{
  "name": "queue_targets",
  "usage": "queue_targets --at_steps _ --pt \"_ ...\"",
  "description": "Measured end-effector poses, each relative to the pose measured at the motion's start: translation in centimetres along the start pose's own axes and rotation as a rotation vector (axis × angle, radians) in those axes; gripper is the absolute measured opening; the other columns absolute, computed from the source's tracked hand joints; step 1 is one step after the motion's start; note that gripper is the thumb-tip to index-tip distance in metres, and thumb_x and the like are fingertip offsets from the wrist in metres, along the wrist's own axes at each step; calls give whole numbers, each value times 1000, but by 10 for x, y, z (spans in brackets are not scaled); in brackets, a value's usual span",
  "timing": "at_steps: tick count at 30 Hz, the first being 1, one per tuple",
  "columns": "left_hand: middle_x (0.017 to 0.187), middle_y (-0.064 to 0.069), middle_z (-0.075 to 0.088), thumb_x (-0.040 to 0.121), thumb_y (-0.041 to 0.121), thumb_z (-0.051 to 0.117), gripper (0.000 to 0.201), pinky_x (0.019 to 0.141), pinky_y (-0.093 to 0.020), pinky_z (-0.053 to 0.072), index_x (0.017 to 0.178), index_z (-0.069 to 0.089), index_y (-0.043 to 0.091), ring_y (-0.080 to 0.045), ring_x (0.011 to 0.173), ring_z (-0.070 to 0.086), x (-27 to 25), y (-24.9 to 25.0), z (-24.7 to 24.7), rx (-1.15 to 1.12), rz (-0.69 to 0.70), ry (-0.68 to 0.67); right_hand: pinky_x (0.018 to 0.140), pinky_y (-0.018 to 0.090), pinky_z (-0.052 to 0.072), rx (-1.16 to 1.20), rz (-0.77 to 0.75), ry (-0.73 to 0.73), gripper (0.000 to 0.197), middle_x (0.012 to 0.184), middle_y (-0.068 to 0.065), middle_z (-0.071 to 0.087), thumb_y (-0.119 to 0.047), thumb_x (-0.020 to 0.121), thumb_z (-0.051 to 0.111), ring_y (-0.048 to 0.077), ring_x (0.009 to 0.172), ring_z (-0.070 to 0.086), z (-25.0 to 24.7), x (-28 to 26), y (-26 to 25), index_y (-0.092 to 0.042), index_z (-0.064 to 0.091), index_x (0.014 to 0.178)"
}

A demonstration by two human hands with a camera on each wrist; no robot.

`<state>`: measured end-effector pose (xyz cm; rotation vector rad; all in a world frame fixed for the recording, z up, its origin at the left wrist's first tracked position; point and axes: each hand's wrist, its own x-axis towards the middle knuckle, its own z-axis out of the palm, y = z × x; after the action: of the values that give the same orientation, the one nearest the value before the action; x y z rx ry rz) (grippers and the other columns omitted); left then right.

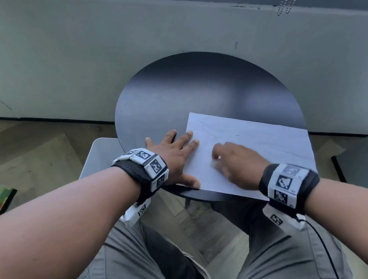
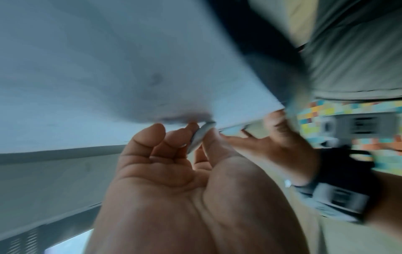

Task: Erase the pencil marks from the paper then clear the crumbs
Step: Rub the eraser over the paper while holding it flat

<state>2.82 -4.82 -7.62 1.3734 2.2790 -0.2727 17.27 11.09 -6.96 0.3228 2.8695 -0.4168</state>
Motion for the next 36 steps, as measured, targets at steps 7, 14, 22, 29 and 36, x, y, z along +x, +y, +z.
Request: queue_targets --at_steps 7,14,22,29,36 --pt "164 14 -19 69 96 37 118 108 -74 16 156 -12 34 -23 152 -13 -1 -2 5 21 -1 37 75 38 52 820 207 69 15 92 8 68 -25 94 63 20 84 63 -17 -5 -16 -11 61 92" --pt "164 10 -21 67 98 36 121 113 -69 8 157 -14 33 -21 152 -17 -12 -5 13 -20 -28 50 74 29 50 1383 456 329 3 93 4 63 -14 95 62 16 85 60 -9 -5 -12 -14 61 92" --pt "165 8 -21 67 97 34 120 115 -70 0 157 -11 32 -23 152 -19 -19 -1 23 -72 -41 86 59 30 46 1231 403 78 7 84 8 60 -17 90 68 19 72 56 -9 -1 -11 -14 63 90" --pt "164 10 -22 77 87 40 106 116 -68 -4 157 -5 34 -17 151 -21 -27 -7 18 -97 -25 90 65 29 43 926 405 174 14 79 0 58 -28 89 70 15 73 50 -42 12 18 -15 65 91" --pt "163 14 -24 74 90 41 112 113 -71 -7 157 -11 36 -19 150 -25 -25 -14 19 -63 1 68 73 27 42 305 89 12 15 91 -6 61 -33 91 65 16 84 56 -38 25 -11 -20 63 99"
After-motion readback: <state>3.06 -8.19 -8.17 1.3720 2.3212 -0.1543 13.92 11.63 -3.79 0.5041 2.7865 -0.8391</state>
